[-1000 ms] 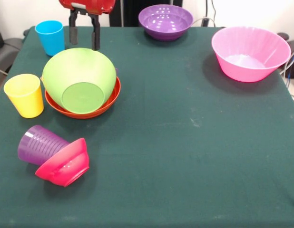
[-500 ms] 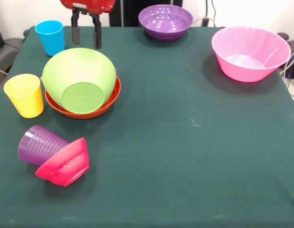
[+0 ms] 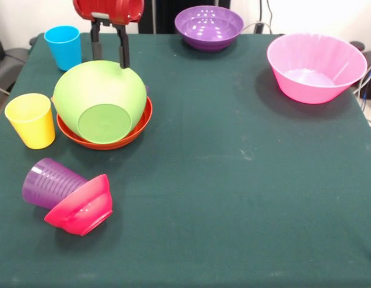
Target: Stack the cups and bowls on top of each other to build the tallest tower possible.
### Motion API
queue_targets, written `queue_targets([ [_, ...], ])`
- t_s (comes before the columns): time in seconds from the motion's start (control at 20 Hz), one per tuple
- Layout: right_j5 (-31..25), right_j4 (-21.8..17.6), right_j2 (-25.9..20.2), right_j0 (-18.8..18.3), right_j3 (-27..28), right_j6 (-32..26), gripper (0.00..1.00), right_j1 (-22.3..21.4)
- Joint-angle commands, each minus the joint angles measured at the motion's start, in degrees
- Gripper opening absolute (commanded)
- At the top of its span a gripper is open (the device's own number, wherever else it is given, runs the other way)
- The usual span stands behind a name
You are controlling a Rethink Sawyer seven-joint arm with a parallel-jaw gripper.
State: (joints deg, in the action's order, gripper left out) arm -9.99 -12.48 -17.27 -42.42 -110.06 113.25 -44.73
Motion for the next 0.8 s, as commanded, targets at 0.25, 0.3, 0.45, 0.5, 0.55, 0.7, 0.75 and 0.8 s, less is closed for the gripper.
queue_targets([
  [0.25, -3.87, -6.68, -9.47, -2.51, 2.07, -5.71, 1.0, 6.0],
  [0.3, -3.91, -6.84, -9.55, -2.59, 2.05, -5.59, 1.0, 5.94],
  [0.45, -3.7, -7.66, -10.13, -3.22, 1.98, -5.41, 1.0, 6.26],
  [0.5, -3.65, -7.82, -10.4, -3.44, 2.21, -5.38, 1.0, 6.69],
  [0.55, -3.82, -7.79, -10.69, -3.56, 2.37, -5.2, 1.0, 6.84],
  [0.7, -4.32, -7.58, -11.49, -3.97, 2.13, -4.55, 1.0, 5.88],
  [0.75, -4.55, -7.46, -11.85, -4.22, 1.96, -4.45, 1.0, 5.67],
  [0.8, -5.08, -7.33, -12.14, -4.35, 2.75, -4.67, 1.0, 5.96],
])
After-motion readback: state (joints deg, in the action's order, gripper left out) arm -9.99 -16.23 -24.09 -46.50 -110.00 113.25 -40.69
